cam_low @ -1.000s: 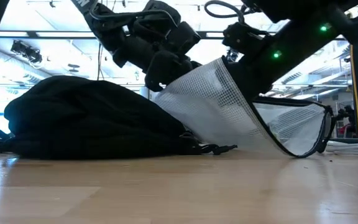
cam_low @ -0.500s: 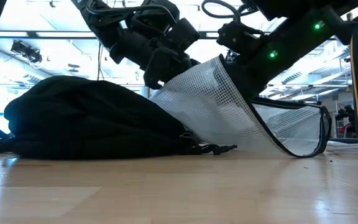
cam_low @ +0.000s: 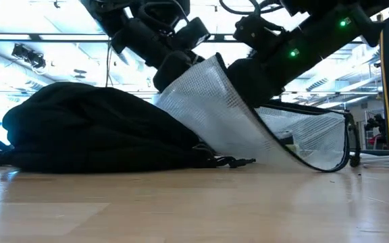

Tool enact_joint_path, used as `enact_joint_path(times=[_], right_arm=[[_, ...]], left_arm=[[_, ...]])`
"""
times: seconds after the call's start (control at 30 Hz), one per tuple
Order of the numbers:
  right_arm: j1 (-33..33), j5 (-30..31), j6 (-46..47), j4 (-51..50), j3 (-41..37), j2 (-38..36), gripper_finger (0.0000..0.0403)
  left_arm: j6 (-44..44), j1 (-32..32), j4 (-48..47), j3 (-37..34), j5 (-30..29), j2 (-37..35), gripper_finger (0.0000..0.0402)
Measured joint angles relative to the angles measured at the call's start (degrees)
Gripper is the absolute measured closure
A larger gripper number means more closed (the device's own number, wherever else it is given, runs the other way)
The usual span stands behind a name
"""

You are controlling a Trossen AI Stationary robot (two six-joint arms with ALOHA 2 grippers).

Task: Unpack backpack
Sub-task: Remove the charger adapter from the zip bag

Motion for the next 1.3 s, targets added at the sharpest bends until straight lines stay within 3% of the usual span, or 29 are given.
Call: enact_joint_path(times=[0.1,0.27,0.37,0.83,0.97,1.17,1.3], right_arm=[[0.04,0.05,-1.07,0.71,-0.02,0.0,0.0402],[-0.21,0.2,-1.53,1.34,-0.07,0.02,0.0403],[-0.4,-0.02,-1.57,1.84,-0.09,0.02,0.0403],[-0.57,-1.7,-8.7,10.07,-0.17,0.09,0.0403],[-0.59,-2.91,-9.34,10.12,-0.15,0.09,0.0403],[0.13,-2.8,-12.33,9.65,-0.15,-0.02,0.0402],[1.99,-1.6,-13.96,9.0,-0.15,-1.9,0.0402]], left_arm=[[-0.2,0.02,-0.5,0.0,0.69,0.09,0.0197],[-1.65,0.03,-2.95,0.0,9.52,0.32,0.0178],[-2.22,0.07,-3.14,0.0,11.78,0.32,0.0177],[-4.28,0.66,6.6,-0.09,12.36,6.14,0.0181],[-2.94,0.61,7.35,-0.11,12.34,6.79,0.0226],[-3.2,0.92,7.41,-0.11,12.21,6.79,0.0378],[-3.88,1.05,6.87,-0.11,10.91,6.79,0.0397]])
